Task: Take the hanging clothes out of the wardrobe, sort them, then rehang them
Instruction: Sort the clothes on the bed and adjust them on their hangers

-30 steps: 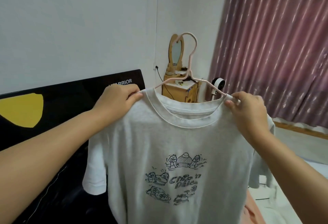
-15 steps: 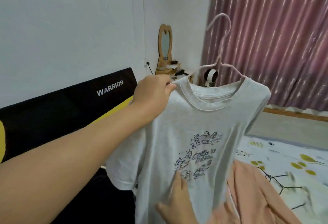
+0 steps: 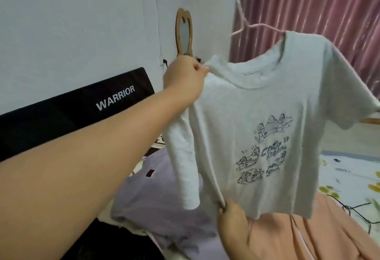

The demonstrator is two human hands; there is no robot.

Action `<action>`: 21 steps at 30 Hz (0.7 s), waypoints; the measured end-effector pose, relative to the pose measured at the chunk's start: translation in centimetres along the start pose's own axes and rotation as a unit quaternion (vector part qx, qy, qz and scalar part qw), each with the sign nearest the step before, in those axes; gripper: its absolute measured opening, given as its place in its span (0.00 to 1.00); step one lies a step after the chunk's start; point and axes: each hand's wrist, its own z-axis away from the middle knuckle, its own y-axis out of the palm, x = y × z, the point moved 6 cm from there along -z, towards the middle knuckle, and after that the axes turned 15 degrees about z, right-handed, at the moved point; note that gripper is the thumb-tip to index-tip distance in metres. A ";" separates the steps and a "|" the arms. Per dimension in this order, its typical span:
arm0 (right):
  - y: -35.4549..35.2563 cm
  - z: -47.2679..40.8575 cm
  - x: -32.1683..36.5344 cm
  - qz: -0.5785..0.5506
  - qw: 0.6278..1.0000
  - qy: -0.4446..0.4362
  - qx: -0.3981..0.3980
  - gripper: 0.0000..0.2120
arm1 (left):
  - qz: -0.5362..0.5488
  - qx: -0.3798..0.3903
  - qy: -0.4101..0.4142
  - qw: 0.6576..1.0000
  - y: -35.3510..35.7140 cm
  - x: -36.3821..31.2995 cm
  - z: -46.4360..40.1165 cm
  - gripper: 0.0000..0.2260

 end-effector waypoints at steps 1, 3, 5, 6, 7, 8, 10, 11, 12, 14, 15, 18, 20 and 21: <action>-0.1 -1.0 -0.7 0.004 1.000 0.005 -0.010 0.10 | 0.001 -0.009 -0.019 1.000 -0.4 2.2 -0.6 0.12; 0.8 -3.3 -2.0 0.025 0.999 0.006 -0.026 0.08 | 0.006 -0.039 -0.053 0.998 -0.8 7.6 -1.4 0.14; 2.4 -5.0 -2.9 0.025 0.999 -0.010 -0.038 0.02 | -0.010 -0.066 -0.090 0.994 -0.9 13.6 -0.8 0.15; 3.5 -5.5 -3.1 0.011 0.999 -0.021 -0.034 0.02 | -0.020 -0.077 -0.105 0.991 -0.9 16.6 -0.2 0.15; 4.7 -5.9 -3.1 -0.004 0.999 -0.028 -0.033 0.05 | -0.027 -0.087 -0.121 0.988 -0.8 19.6 0.6 0.15; 6.1 -6.1 -3.0 -0.021 0.999 -0.033 -0.038 0.10 | -0.033 -0.095 -0.135 0.986 -0.7 22.4 1.6 0.15; 9.5 -6.8 -3.0 -0.018 0.996 -0.068 -0.060 0.19 | -0.048 -0.105 -0.157 0.981 -0.6 27.6 3.6 0.15; 11.8 -7.0 -2.7 -0.019 0.994 -0.101 -0.035 0.22 | -0.059 -0.105 -0.168 0.978 -0.5 30.0 4.7 0.15; 14.0 -6.9 -2.2 -0.014 0.991 -0.134 -0.011 0.24 | -0.074 -0.103 -0.178 0.976 -0.5 32.1 5.8 0.14; 16.3 -6.5 -0.9 0.025 0.983 -0.180 -0.002 0.26 | -0.105 -0.096 -0.196 0.970 -0.5 36.2 7.8 0.13; 17.0 -5.8 -0.4 0.040 0.981 -0.190 0.006 0.23 | -0.119 -0.091 -0.203 0.968 -0.5 38.0 8.7 0.12; 21.6 -4.7 1.6 0.049 0.961 -0.250 0.111 0.13 | -0.167 -0.080 -0.227 0.956 -1.1 42.6 11.2 0.12; 24.6 -3.0 2.7 0.082 0.930 -0.289 0.209 0.16 | -0.205 -0.065 -0.239 0.947 -1.4 44.7 12.4 0.11; 25.4 -2.4 2.9 0.087 0.923 -0.289 0.239 0.18 | -0.223 -0.058 -0.246 0.941 -1.6 45.5 13.0 0.11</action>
